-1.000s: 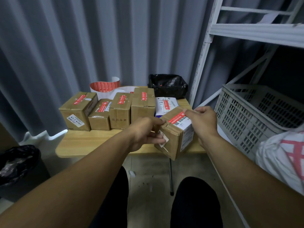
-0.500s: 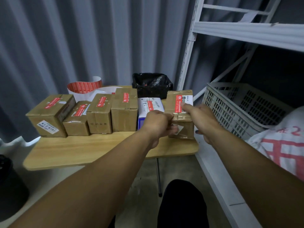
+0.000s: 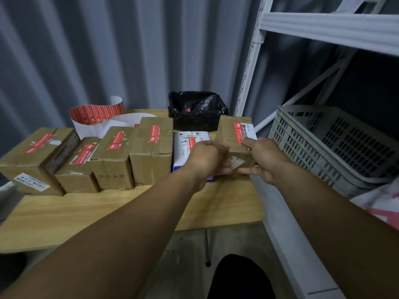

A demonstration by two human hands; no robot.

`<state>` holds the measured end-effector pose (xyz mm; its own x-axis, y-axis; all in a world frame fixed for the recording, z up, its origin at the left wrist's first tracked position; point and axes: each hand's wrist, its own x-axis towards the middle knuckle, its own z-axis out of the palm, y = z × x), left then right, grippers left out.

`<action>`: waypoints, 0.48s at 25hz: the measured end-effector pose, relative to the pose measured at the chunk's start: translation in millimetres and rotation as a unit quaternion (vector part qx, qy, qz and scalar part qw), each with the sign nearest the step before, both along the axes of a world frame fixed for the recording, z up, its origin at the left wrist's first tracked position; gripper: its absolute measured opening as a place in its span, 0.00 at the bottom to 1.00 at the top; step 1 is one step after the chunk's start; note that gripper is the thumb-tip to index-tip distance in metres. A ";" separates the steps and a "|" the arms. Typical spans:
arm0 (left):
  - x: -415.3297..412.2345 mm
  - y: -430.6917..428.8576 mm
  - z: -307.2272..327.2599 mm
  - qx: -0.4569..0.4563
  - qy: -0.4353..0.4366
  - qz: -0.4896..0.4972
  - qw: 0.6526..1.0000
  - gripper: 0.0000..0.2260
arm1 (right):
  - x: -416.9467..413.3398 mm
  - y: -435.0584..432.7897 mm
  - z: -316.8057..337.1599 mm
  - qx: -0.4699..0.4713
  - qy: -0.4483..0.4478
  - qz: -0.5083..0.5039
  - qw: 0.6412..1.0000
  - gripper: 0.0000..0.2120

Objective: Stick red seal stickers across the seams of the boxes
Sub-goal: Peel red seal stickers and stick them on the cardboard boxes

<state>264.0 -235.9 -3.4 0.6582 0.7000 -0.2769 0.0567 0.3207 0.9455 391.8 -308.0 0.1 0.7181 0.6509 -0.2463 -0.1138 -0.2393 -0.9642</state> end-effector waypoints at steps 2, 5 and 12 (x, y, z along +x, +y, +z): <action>-1.2 11.6 2.5 0.023 0.020 0.017 0.999 0.03 | 9.6 12.1 -3.7 -0.006 -0.003 -0.004 1.000 0.13; -2.4 29.3 -2.1 0.049 0.058 0.065 0.995 0.04 | 23.4 25.4 -10.6 -0.034 -0.016 0.003 0.999 0.14; -2.9 49.2 -13.4 0.094 0.171 0.070 0.978 0.02 | 38.7 37.4 -22.1 -0.099 -0.024 0.051 0.994 0.12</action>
